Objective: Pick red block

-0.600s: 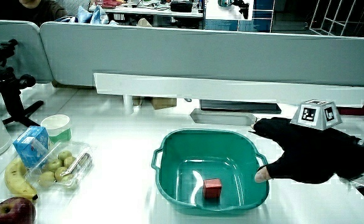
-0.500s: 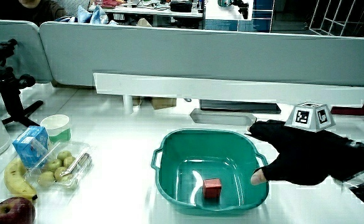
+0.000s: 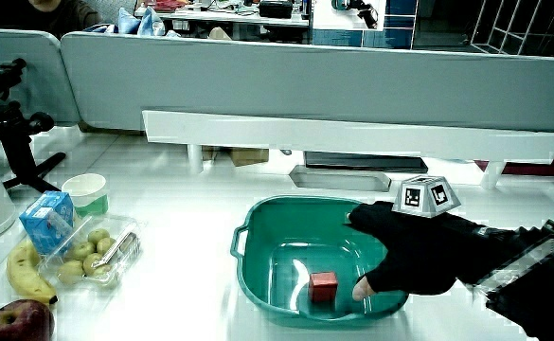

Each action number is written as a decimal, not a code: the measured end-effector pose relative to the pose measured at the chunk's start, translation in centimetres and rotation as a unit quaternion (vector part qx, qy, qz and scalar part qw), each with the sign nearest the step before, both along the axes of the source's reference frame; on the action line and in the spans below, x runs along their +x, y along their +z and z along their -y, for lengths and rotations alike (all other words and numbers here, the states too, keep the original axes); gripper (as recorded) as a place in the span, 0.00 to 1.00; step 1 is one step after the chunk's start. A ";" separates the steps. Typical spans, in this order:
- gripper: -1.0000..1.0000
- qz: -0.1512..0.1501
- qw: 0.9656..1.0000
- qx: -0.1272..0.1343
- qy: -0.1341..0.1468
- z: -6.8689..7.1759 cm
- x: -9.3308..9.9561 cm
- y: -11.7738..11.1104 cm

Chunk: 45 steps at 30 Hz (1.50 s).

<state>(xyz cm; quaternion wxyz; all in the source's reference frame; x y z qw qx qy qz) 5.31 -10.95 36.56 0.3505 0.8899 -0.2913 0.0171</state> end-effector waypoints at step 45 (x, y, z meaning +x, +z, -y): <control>0.54 -0.038 0.997 -0.059 -0.009 1.1 -4.2 6.1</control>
